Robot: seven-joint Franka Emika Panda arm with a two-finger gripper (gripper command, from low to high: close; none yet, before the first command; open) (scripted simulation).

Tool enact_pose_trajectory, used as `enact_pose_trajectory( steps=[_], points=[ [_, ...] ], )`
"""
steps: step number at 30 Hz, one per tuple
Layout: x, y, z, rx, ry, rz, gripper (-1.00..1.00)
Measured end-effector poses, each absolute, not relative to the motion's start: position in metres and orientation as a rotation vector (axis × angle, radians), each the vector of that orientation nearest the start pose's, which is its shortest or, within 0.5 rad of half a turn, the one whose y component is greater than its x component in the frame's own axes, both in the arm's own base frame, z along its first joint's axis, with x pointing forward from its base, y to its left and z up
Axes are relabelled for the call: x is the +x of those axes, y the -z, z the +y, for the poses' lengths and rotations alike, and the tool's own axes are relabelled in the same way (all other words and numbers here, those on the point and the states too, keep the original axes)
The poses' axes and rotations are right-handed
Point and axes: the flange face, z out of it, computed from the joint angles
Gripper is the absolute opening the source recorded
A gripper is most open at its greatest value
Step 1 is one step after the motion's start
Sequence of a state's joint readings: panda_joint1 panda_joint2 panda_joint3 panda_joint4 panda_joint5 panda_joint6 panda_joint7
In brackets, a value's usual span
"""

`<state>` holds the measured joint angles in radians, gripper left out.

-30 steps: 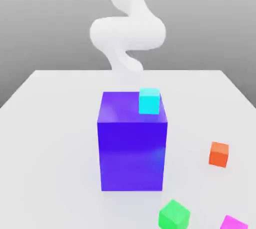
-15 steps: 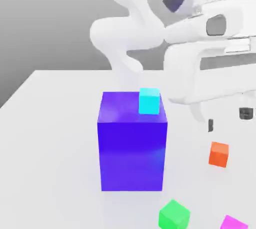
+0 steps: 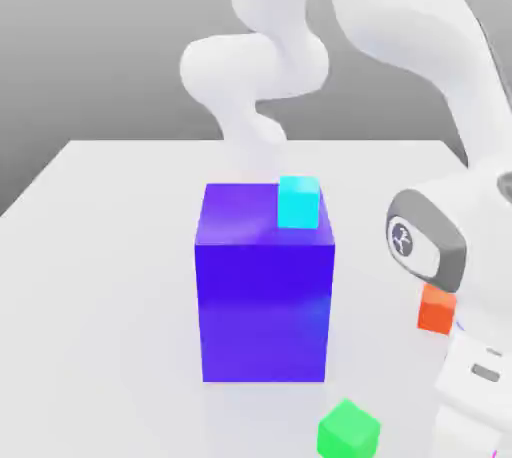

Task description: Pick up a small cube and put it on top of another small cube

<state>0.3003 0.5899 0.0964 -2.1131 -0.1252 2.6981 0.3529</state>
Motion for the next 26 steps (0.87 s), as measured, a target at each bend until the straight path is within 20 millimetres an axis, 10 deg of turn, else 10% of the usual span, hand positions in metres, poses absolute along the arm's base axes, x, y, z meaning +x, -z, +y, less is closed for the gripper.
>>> enact_pose_trajectory(
  steps=[6, 11, 18, 23, 24, 26],
  points=[
    [0.523, -0.127, 0.226, -3.134, -0.001, -0.222, -1.0],
    [0.523, -0.184, 0.224, -3.134, -0.001, -0.22, -1.0],
    [0.493, -0.237, 0.124, -3.146, 0.0, -0.039, -1.0],
    [0.485, -0.189, 0.107, -3.141, -0.002, -0.003, -1.0],
    [0.485, -0.182, 0.107, -3.142, -0.002, -0.003, 1.0],
    [0.485, -0.182, 0.107, -3.142, -0.002, -0.003, 1.0]
  ],
)
